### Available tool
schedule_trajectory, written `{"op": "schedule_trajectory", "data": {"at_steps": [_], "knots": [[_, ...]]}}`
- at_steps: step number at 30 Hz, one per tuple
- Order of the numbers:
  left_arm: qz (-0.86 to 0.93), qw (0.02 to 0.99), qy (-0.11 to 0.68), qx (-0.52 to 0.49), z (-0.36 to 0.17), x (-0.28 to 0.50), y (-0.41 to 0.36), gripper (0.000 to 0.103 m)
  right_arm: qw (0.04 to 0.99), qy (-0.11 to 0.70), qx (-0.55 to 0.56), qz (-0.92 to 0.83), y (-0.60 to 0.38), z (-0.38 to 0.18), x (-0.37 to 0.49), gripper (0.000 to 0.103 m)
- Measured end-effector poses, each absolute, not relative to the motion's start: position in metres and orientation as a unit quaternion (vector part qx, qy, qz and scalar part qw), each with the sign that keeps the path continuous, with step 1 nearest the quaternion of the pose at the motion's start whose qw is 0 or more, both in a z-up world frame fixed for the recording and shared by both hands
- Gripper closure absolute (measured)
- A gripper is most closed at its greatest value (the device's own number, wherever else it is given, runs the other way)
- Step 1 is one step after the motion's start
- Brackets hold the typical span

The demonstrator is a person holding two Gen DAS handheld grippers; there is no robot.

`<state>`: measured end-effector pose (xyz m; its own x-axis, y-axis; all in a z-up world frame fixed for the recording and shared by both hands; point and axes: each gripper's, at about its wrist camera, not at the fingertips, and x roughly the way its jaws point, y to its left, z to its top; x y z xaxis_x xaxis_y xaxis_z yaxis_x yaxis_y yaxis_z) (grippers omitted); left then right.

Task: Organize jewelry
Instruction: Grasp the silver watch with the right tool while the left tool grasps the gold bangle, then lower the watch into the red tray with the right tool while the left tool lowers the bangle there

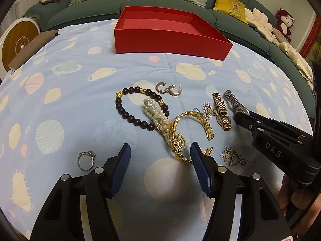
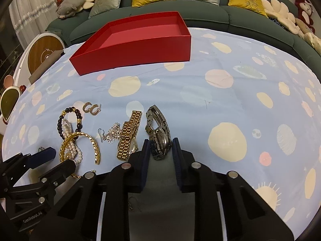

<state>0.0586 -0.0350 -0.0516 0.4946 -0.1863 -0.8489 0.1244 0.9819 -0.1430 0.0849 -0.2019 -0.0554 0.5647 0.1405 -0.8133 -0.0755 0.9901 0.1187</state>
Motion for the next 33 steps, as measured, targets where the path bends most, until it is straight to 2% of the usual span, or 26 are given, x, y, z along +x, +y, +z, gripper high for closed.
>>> {"op": "schedule_trajectory", "data": {"at_steps": [4, 10, 17, 19, 25, 33], "knots": [[-0.087, 0.865, 0.493, -0.033, -0.051, 0.058, -0.032, 0.046, 0.885, 0.461, 0.037, 0.055, -0.207, -0.053, 0.08, 0.087], [-0.113, 0.859, 0.498, -0.04, -0.05, 0.057, -0.035, 0.068, 0.888, 0.454, 0.035, 0.058, -0.208, -0.046, 0.072, 0.087], [-0.134, 0.857, 0.495, -0.046, -0.046, 0.053, -0.042, 0.071, 0.893, 0.444, 0.033, 0.063, -0.207, -0.035, 0.065, 0.087], [-0.136, 0.856, 0.498, -0.042, -0.048, 0.054, -0.045, 0.081, 0.893, 0.444, 0.033, 0.063, -0.207, -0.033, 0.064, 0.087], [-0.143, 0.852, 0.501, -0.046, -0.05, 0.058, -0.047, 0.1, 0.895, 0.439, 0.03, 0.069, -0.204, -0.028, 0.061, 0.087], [-0.164, 0.857, 0.487, -0.044, -0.036, 0.05, -0.051, 0.102, 0.902, 0.426, 0.03, 0.07, -0.205, -0.015, 0.056, 0.087]]}}
